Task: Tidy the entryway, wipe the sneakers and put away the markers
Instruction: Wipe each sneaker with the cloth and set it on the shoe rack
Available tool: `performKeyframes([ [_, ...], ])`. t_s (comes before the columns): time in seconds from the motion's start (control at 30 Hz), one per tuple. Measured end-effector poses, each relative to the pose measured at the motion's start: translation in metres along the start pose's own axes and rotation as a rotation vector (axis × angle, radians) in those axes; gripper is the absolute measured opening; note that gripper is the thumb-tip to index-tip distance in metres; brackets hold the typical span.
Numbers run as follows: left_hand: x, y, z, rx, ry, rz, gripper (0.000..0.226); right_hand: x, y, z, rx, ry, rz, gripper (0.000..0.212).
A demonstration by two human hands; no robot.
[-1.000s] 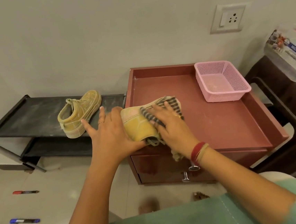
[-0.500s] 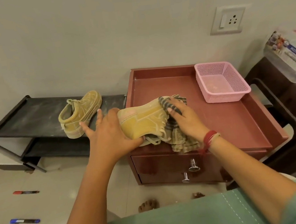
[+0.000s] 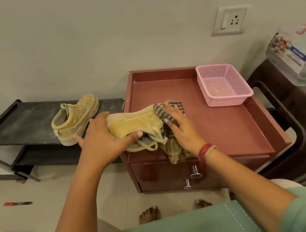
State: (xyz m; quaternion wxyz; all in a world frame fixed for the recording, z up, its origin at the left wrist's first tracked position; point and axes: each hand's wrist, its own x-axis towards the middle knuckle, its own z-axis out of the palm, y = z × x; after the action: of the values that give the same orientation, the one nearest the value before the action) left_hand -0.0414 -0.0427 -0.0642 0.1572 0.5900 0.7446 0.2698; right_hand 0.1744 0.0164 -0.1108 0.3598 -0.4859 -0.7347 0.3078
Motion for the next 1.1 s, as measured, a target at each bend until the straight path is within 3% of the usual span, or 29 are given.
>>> performKeyframes([
  [0.07,0.001,-0.001,0.000,-0.028,0.006,0.004,0.116,-0.007,-0.014,0.006,0.102,-0.019,-0.017,0.040],
  [0.17,-0.003,-0.005,0.002,0.024,0.007,0.037,0.113,-0.032,-0.025,0.021,0.213,-0.161,-0.213,0.038],
  [0.33,-0.008,0.005,0.006,0.049,0.044,0.002,0.110,-0.003,-0.008,0.002,0.161,-0.031,0.075,0.043],
  [0.47,-0.008,0.003,0.005,0.040,0.017,0.033,0.111,-0.028,-0.014,0.015,0.227,-0.209,-0.144,0.040],
  [0.57,-0.009,0.004,0.005,0.065,0.030,0.034,0.111,-0.008,-0.004,0.001,0.168,-0.064,0.061,0.042],
  [0.7,-0.011,0.004,0.005,0.067,0.047,0.045,0.111,-0.027,-0.012,0.014,0.231,-0.207,-0.120,0.040],
  [0.83,-0.011,0.006,0.006,0.092,0.059,0.041,0.113,-0.007,-0.003,0.003,0.263,0.001,0.110,0.040],
  [0.9,-0.010,0.005,0.006,0.098,0.068,0.047,0.112,-0.014,-0.007,0.007,0.235,-0.027,0.054,0.041],
  [0.97,-0.011,0.004,0.006,0.115,0.063,0.064,0.112,-0.028,-0.012,0.016,0.247,-0.165,-0.079,0.041],
  [1.1,-0.011,0.007,0.007,0.144,0.075,0.083,0.109,-0.010,-0.005,0.003,0.232,0.009,0.071,0.043],
])
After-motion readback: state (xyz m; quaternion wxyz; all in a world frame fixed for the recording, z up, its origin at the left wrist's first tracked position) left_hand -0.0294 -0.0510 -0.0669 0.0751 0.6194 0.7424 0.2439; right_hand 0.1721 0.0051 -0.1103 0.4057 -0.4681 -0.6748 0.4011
